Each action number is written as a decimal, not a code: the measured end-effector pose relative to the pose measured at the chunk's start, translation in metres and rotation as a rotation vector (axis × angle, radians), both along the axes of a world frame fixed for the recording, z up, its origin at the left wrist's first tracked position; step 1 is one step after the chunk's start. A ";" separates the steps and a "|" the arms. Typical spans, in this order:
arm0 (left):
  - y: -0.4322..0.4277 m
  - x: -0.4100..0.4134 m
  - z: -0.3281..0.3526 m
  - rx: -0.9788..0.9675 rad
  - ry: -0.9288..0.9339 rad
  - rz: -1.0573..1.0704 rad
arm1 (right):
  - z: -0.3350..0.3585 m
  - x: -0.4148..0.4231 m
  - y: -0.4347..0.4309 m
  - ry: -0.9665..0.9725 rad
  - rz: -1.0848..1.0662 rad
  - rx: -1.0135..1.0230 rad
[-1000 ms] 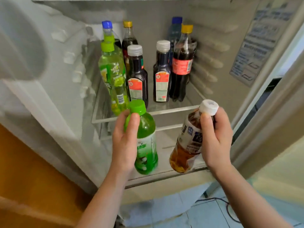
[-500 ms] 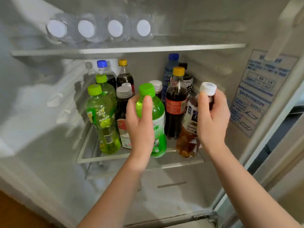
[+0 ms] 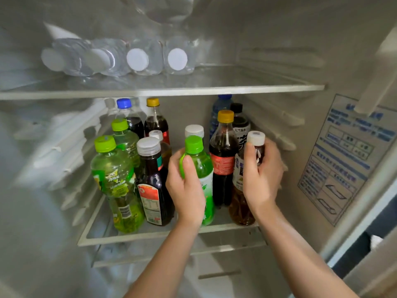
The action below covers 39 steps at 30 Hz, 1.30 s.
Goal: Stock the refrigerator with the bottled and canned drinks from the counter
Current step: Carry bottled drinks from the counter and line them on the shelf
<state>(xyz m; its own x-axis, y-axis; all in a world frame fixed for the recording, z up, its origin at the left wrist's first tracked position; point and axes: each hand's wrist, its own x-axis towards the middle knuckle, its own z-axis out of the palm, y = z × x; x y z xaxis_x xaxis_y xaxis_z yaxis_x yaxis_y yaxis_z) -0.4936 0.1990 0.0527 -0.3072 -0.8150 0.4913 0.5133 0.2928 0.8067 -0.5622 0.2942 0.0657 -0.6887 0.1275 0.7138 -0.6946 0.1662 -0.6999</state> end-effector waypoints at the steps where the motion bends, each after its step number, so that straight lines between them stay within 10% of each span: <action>1: -0.001 -0.004 -0.001 -0.003 -0.004 0.015 | 0.000 -0.003 -0.002 -0.002 0.001 -0.006; 29: 0.023 0.052 -0.111 -0.479 -0.305 -0.091 | -0.098 0.091 0.045 -0.169 -0.001 0.167; 39: 0.054 0.133 -0.194 -0.442 -0.578 -0.804 | -0.221 0.245 0.135 -0.884 -0.126 0.318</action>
